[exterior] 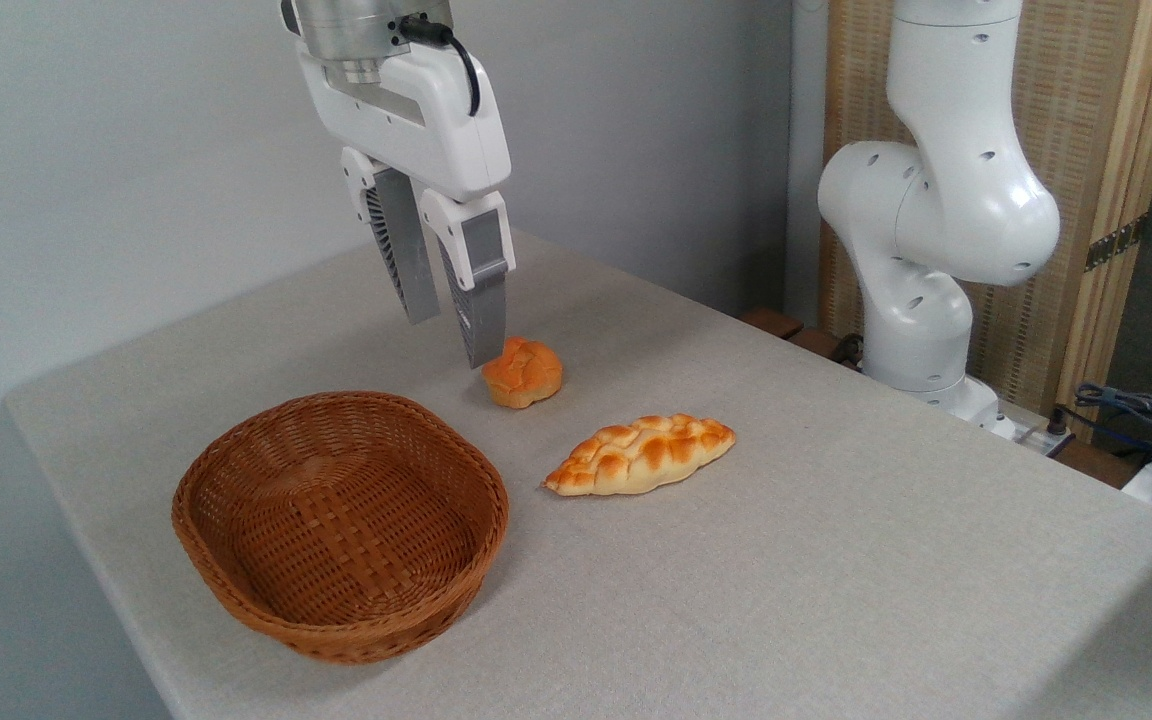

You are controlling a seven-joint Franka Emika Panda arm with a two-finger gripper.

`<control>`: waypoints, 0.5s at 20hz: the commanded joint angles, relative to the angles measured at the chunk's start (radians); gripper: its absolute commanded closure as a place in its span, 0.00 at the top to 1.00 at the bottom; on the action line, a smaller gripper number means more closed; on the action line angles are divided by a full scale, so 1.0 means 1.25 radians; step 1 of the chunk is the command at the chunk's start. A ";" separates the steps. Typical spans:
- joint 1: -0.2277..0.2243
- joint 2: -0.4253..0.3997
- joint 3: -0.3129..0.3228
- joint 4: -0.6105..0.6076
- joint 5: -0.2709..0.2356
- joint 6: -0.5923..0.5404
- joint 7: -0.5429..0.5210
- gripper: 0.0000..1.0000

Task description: Put bread into the basket

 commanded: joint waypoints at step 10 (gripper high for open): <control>0.007 -0.040 0.000 -0.030 -0.006 -0.009 0.002 1.00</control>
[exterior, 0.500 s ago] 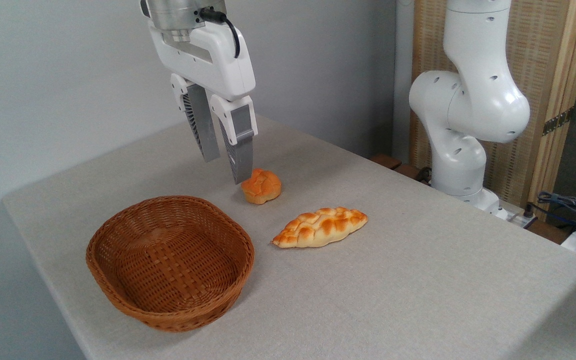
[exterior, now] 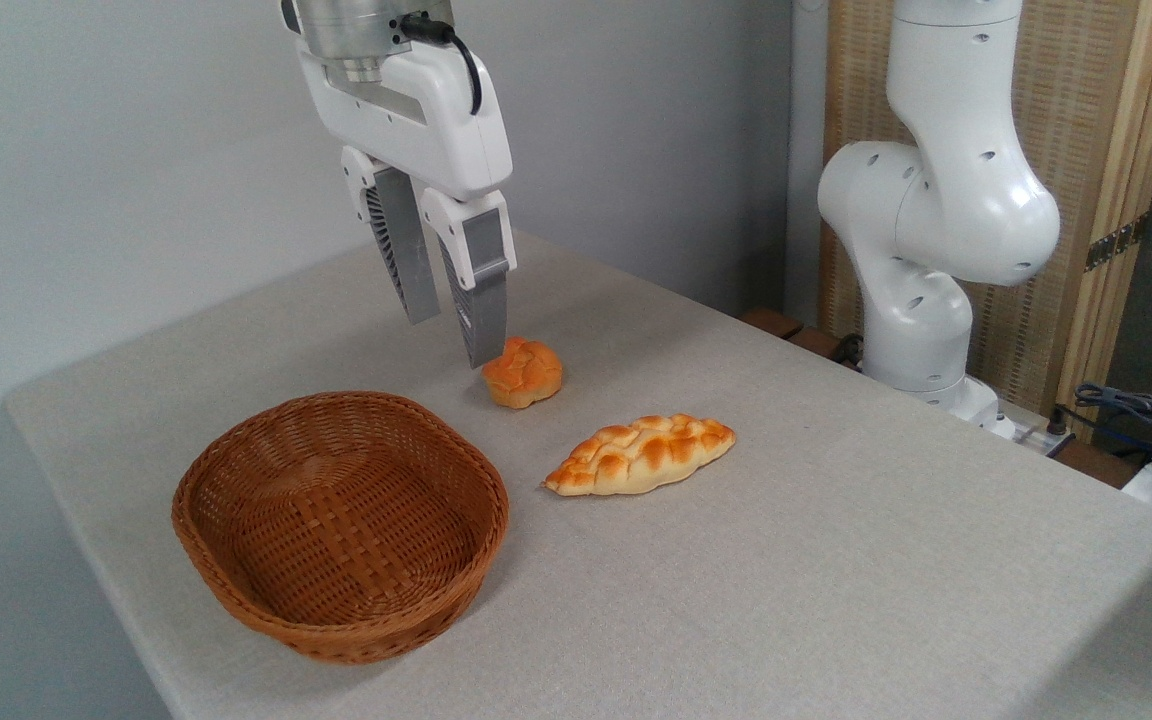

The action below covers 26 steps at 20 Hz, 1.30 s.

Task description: Put bread into the basket

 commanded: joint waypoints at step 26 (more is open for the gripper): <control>0.003 -0.310 -0.007 -0.659 -0.003 0.239 0.203 1.00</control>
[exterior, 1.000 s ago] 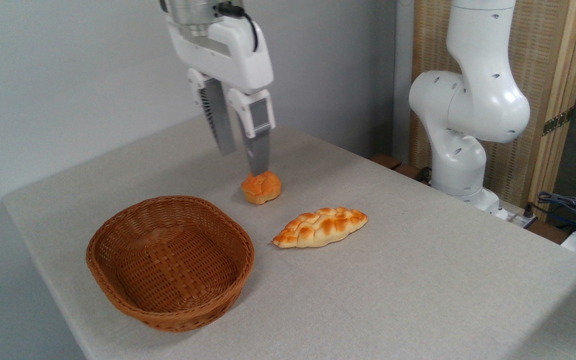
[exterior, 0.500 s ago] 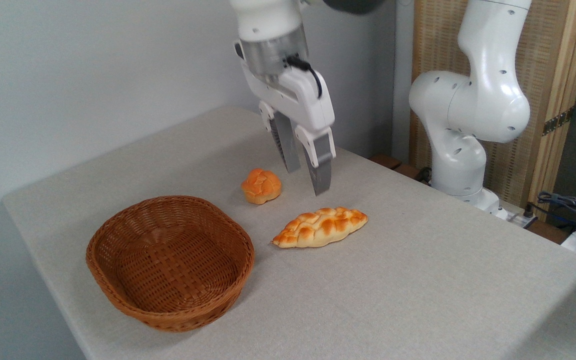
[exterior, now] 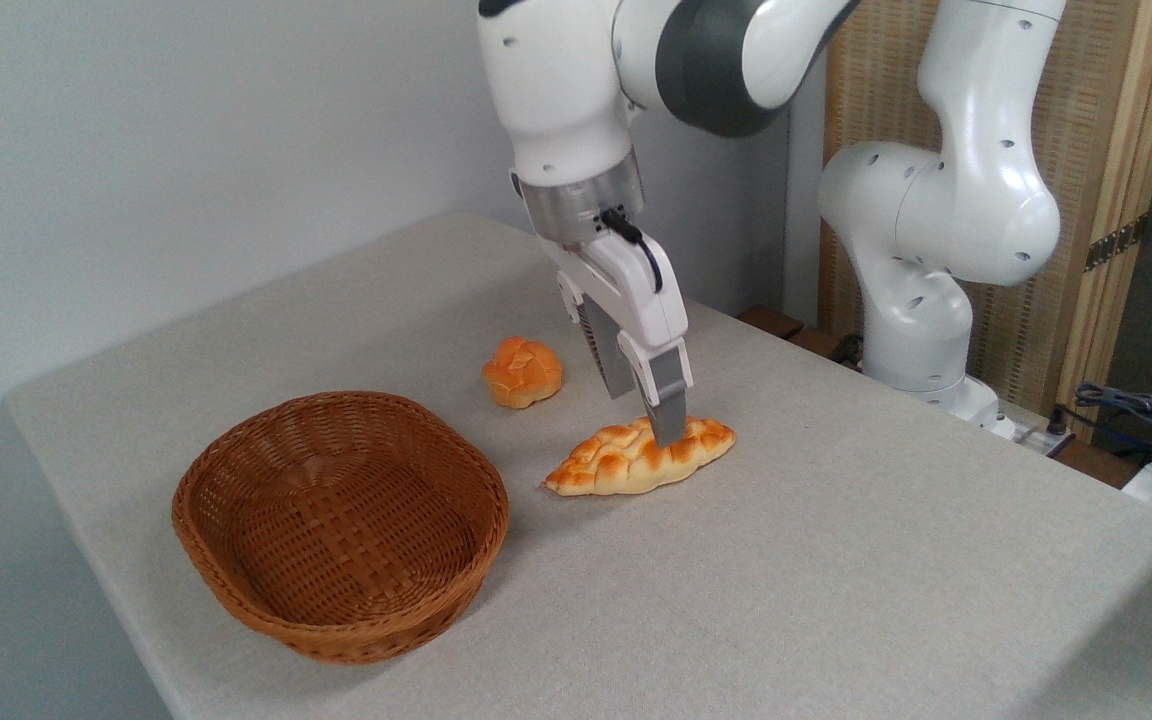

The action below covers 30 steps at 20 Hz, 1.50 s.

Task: Put bread into the basket
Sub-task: 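Lower the gripper onto the braided roll and close on it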

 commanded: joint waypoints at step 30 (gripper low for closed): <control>0.004 -0.009 -0.034 -0.134 0.031 0.128 0.069 0.12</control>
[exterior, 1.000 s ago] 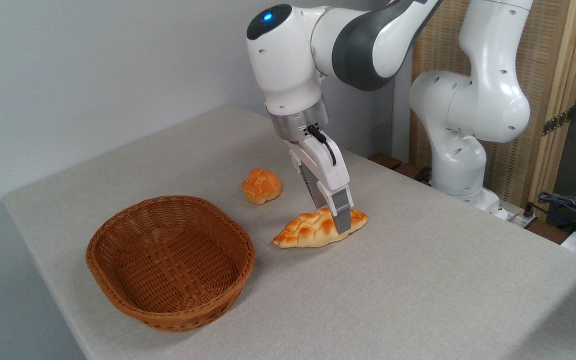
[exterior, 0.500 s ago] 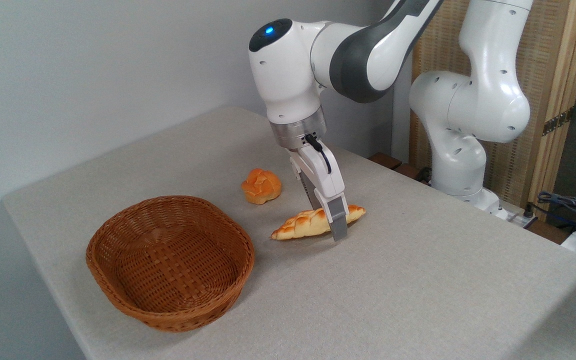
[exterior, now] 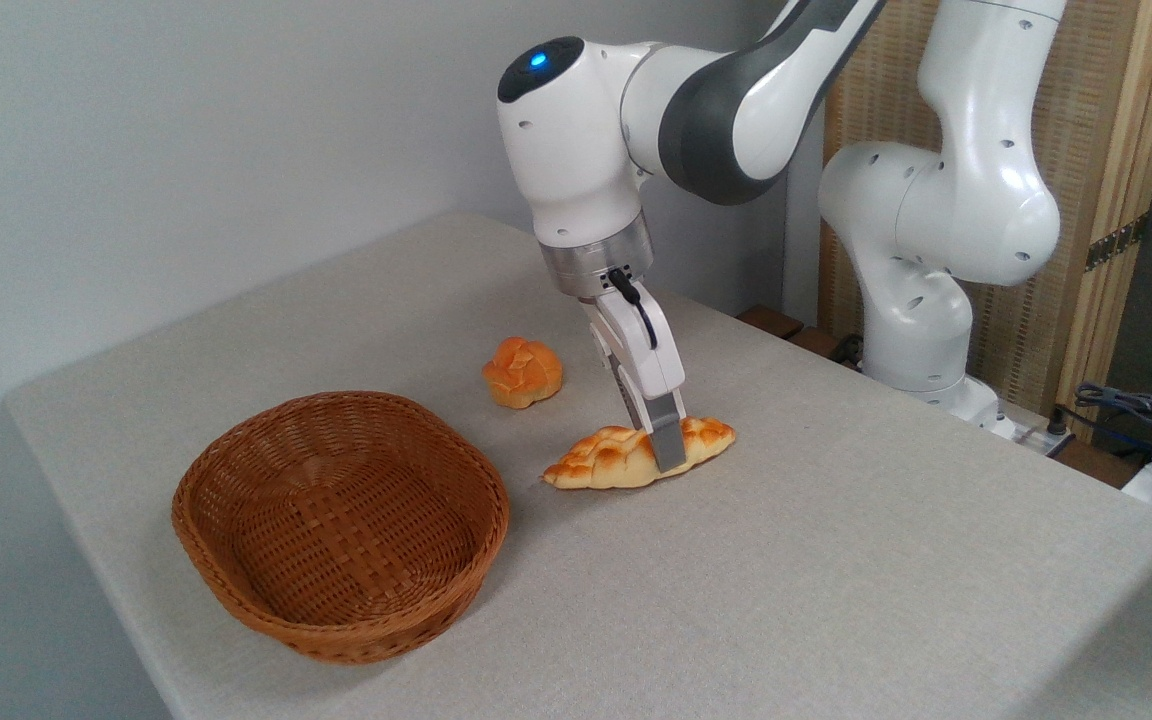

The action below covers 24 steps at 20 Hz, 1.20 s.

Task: Put bread into the basket
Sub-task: 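Lift the braided roll and carry it over the wicker basket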

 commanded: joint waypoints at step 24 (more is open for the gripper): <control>-0.001 0.160 0.081 0.360 -0.238 0.033 -0.039 0.06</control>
